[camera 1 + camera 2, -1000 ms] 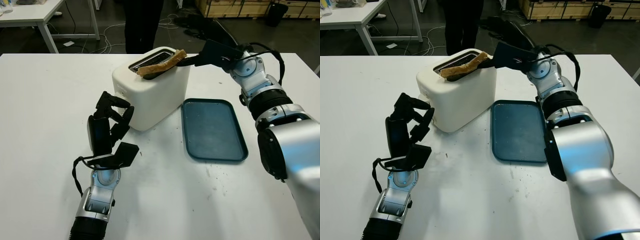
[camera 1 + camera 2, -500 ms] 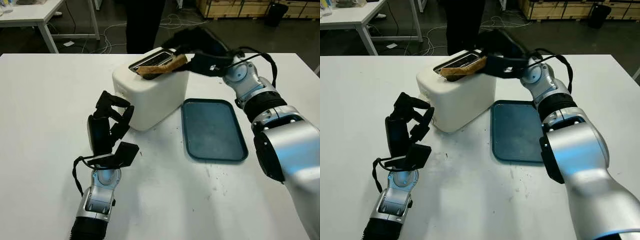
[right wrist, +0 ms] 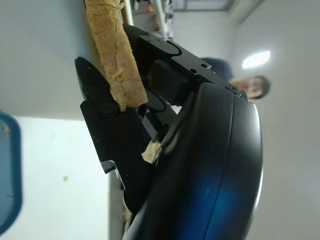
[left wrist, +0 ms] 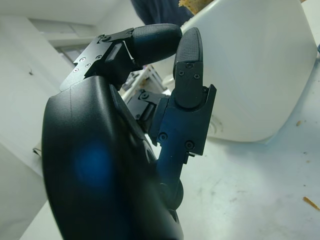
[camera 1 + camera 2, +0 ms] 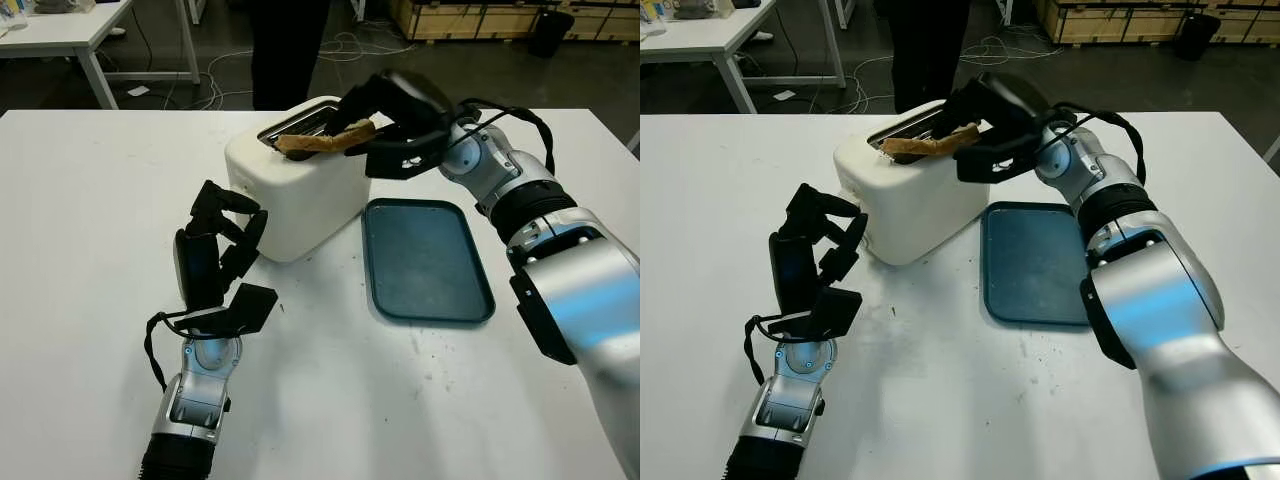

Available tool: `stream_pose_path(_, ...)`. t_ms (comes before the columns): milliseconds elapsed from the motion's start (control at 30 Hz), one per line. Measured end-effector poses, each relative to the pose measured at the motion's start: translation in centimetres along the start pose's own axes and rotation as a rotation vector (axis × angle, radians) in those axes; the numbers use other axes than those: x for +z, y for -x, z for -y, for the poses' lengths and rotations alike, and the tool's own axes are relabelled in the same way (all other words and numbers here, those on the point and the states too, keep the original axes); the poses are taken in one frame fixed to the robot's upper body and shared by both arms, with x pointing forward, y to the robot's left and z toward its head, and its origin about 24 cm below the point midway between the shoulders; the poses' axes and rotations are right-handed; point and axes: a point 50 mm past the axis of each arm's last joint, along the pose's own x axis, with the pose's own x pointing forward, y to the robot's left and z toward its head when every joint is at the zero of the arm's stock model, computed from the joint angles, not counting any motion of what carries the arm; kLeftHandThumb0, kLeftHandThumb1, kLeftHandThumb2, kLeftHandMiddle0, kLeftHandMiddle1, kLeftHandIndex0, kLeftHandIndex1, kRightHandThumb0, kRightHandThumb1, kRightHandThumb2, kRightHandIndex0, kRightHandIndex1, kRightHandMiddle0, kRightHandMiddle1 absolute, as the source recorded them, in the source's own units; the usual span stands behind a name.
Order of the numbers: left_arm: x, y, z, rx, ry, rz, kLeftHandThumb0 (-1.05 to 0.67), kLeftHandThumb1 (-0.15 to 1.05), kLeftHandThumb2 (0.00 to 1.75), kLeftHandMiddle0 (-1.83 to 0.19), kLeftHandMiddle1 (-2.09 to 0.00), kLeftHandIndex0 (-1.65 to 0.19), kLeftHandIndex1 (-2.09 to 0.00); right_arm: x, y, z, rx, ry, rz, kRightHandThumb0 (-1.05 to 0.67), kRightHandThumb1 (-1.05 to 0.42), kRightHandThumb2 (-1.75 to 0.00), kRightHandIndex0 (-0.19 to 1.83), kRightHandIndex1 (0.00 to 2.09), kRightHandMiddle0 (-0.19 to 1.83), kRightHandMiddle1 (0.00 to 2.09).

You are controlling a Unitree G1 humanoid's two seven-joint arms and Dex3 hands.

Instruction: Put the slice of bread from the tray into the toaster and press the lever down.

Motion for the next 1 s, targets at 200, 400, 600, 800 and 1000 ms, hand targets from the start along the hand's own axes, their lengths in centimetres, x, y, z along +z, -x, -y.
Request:
stream_pose_path(200, 0.01, -0.01, 0.00, -0.001, -0.001, 0.001, -0.38, 0.92, 0.24, -0.77, -1.75, -0.52, -1.57, 0.11, 0.15, -0.21, -0.108, 0.267, 0.045, -0.64, -0.92, -0.44, 1.07, 1.69, 0.86, 1.49)
stream_pose_path(400, 0.04, 0.00, 0.06, -0.001, 0.002, 0.001, -0.38, 0.92, 0.24, -0.78, -1.75, -0.53, -1.56, -0.28, 0.42, -0.60, -0.138, 0.389, 0.045, -0.57, -0.92, -0.50, 1.07, 1.74, 0.77, 1.74)
stream_pose_path(600, 0.05, 0.00, 0.07, -0.001, 0.001, 0.001, -0.40, 0.92, 0.24, -0.79, -1.75, -0.54, -1.56, -0.26, 0.60, -0.76, -0.160, 0.431, 0.072, -0.56, -0.92, -0.46, 1.09, 1.75, 0.79, 1.75)
stream_pose_path(800, 0.06, 0.01, 0.11, -0.002, 0.000, 0.002, -0.39, 0.92, 0.24, -0.78, -1.75, -0.54, -1.57, -0.27, 0.58, -0.73, -0.154, 0.442, 0.075, -0.56, -0.92, -0.45, 1.08, 1.75, 0.80, 1.75)
stream_pose_path(1000, 0.06, 0.01, 0.11, -0.002, 0.000, 0.002, -0.39, 0.92, 0.25, -0.77, -1.75, -0.52, -1.57, -0.30, 0.39, -0.36, -0.127, 0.394, 0.053, -0.56, -0.92, -0.46, 1.09, 1.75, 0.79, 1.75)
